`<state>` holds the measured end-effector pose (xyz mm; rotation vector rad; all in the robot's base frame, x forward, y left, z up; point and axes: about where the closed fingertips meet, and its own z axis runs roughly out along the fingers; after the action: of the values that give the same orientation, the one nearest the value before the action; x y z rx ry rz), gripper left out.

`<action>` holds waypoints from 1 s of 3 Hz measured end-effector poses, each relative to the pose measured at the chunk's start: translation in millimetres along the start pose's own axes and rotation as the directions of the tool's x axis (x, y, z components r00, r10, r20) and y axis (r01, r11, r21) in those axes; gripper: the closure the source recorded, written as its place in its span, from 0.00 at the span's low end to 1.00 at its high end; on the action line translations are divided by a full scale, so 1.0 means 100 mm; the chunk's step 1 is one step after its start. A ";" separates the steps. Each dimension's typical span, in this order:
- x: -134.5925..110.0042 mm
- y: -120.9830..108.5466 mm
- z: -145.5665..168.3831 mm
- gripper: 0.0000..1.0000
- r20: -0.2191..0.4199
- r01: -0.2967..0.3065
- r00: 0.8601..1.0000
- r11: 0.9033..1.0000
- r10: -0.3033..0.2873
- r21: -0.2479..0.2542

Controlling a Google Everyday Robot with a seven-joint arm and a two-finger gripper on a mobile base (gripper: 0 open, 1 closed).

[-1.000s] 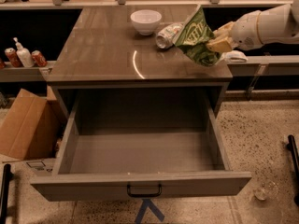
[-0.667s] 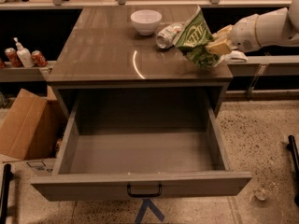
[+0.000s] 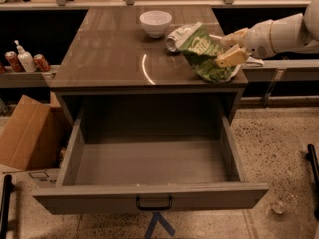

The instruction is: Pick green jalapeno chip bag from top drawer and place on counter

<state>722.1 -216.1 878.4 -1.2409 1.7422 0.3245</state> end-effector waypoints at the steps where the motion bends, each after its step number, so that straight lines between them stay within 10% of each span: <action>1: 0.02 0.00 0.01 0.00 0.002 0.004 1.000 1.000 -0.004 0.005; 3: 0.04 0.01 -0.06 0.00 0.012 0.009 1.000 1.000 -0.009 0.019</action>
Offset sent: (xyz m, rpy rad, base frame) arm -0.0086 -0.0156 0.0051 0.0030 -0.0357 -0.0227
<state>717.8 -222.0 878.4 -1.2302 1.7251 0.3085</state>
